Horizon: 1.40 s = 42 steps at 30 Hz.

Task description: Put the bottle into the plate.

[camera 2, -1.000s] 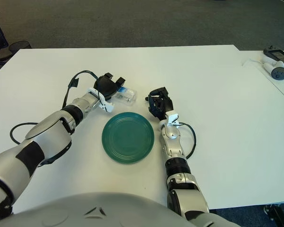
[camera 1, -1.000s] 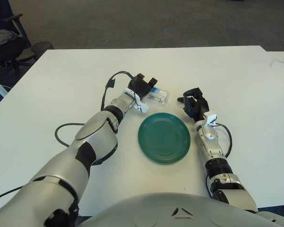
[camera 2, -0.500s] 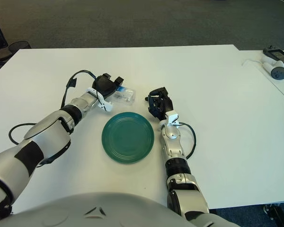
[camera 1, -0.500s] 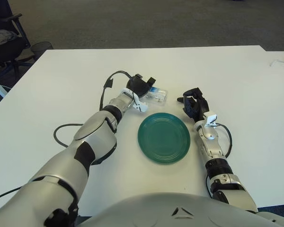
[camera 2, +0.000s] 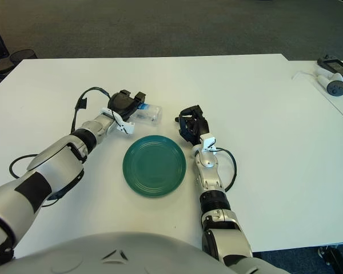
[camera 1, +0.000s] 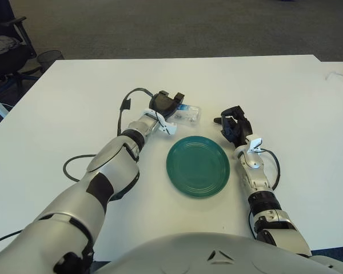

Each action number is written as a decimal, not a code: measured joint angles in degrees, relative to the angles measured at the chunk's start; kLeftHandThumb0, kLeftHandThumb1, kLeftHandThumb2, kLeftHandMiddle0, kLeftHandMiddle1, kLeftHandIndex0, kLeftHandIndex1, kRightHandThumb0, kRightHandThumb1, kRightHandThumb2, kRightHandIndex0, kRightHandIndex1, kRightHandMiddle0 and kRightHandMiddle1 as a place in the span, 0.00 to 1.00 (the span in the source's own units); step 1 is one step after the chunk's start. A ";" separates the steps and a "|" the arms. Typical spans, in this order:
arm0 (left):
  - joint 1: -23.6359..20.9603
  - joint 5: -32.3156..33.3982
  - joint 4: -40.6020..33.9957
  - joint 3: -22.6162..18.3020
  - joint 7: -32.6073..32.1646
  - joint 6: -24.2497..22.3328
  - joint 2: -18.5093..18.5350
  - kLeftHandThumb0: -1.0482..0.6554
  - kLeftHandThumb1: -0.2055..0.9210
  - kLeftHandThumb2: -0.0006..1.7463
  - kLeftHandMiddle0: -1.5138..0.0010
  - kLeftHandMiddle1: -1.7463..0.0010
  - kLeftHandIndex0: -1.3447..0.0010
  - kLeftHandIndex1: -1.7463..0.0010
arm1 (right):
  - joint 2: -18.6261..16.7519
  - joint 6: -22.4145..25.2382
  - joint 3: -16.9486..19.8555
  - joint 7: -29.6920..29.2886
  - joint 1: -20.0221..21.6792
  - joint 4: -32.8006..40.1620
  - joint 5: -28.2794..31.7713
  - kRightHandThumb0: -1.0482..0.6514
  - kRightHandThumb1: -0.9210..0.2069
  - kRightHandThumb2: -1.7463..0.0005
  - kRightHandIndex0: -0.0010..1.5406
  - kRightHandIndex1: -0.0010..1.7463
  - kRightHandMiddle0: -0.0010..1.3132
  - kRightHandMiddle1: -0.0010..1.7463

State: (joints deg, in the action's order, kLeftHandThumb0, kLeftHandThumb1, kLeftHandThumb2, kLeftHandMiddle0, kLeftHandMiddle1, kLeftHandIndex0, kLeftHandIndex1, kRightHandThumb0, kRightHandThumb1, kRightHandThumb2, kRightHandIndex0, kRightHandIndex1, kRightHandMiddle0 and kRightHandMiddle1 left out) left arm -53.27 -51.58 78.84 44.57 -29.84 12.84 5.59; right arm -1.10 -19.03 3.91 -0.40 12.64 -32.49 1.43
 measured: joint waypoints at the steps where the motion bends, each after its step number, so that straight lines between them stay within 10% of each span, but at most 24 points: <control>1: 0.07 0.36 0.00 -0.31 0.00 0.10 0.00 0.61 0.28 0.88 0.49 0.02 0.61 0.00 | 0.03 0.00 0.00 0.01 0.05 -0.01 0.00 0.41 0.07 0.65 0.28 0.61 0.19 1.00; 10: 1.18 5.85 0.05 -6.08 1.90 2.11 -0.02 0.61 0.29 0.88 0.49 0.02 0.61 0.00 | 0.15 0.00 0.00 -0.03 0.28 -0.29 -0.02 0.41 0.07 0.65 0.28 0.61 0.19 0.99; 26: 1.43 28.52 -1.63 -28.90 20.40 8.19 -0.21 0.62 0.27 0.89 0.46 0.05 0.59 0.00 | 0.47 0.00 -0.08 0.32 0.80 -0.66 -0.04 0.41 0.06 0.65 0.27 0.61 0.19 0.99; 42: -1.78 33.54 -3.27 -35.89 25.35 12.56 1.47 0.61 0.25 0.90 0.46 0.06 0.58 0.00 | 0.48 -0.24 0.50 1.66 1.84 -2.52 0.12 0.41 0.06 0.65 0.27 0.62 0.19 0.99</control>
State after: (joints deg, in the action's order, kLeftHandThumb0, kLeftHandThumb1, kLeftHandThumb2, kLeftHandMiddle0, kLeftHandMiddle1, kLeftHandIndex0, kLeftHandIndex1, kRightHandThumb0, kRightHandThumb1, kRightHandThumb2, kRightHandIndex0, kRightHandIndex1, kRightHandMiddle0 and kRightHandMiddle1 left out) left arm -55.05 -18.03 75.57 8.69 -4.49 25.40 7.07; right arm -0.61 -19.27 4.42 1.26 14.48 -35.01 1.55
